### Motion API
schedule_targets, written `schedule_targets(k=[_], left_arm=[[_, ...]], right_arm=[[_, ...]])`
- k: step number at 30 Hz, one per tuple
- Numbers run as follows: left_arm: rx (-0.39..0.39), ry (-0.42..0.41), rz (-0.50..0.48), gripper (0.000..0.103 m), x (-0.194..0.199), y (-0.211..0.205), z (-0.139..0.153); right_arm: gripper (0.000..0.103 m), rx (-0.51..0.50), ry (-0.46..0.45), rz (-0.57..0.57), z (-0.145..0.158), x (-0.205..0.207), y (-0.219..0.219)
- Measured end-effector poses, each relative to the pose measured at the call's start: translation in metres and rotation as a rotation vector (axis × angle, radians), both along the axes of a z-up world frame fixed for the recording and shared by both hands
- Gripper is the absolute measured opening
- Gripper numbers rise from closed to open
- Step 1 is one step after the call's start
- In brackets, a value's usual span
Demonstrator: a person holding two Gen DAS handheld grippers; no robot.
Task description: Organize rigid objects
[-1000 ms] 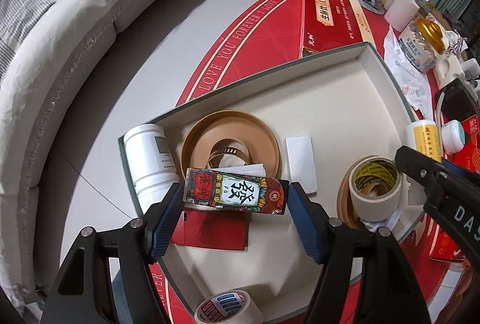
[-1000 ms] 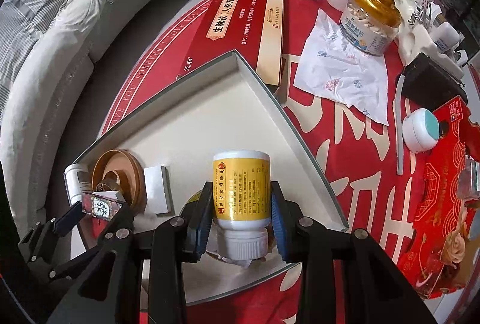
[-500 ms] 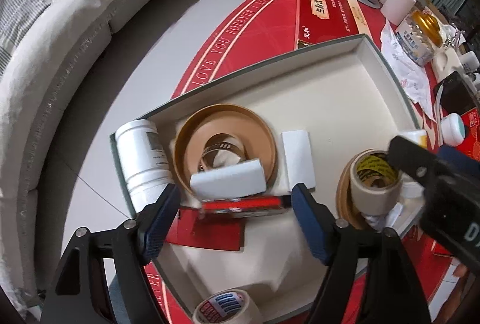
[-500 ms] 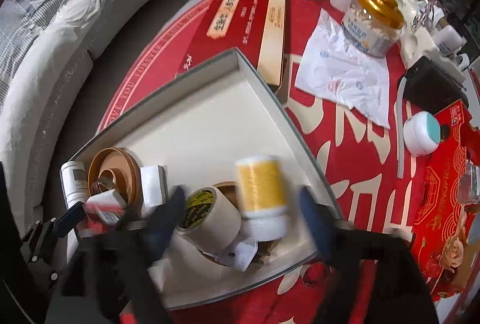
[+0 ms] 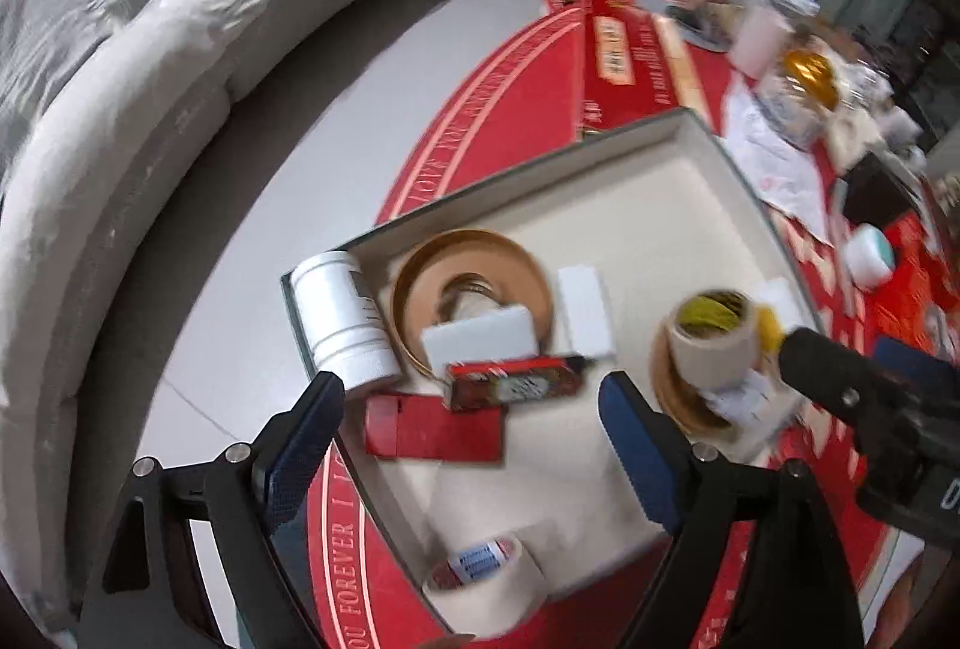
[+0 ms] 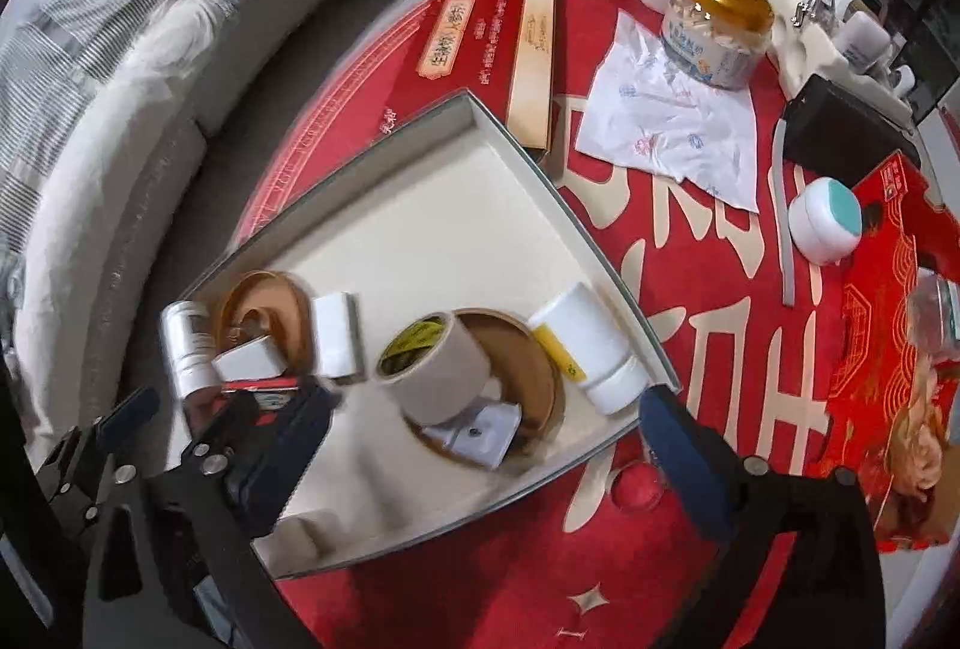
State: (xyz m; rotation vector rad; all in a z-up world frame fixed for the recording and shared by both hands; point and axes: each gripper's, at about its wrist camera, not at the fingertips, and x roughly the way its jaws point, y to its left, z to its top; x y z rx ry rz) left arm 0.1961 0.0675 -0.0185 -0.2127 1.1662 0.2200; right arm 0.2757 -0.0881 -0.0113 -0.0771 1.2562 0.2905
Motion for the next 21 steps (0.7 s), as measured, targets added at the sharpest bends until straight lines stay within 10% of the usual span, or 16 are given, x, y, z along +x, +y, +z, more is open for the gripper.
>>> schedule_targets(k=[5,21], left_arm=[[-0.127,0.018,-0.032,0.089,-0.017,-0.005,0.008],[-0.006,0.057,0.041,0.089,-0.055,-0.008,0.028]], right_arm=[[0.103,0.075,0.014,0.000,0.015,-0.018,-0.004],[0.103,-0.055,0.014,0.010,0.038,-0.050,-0.004]])
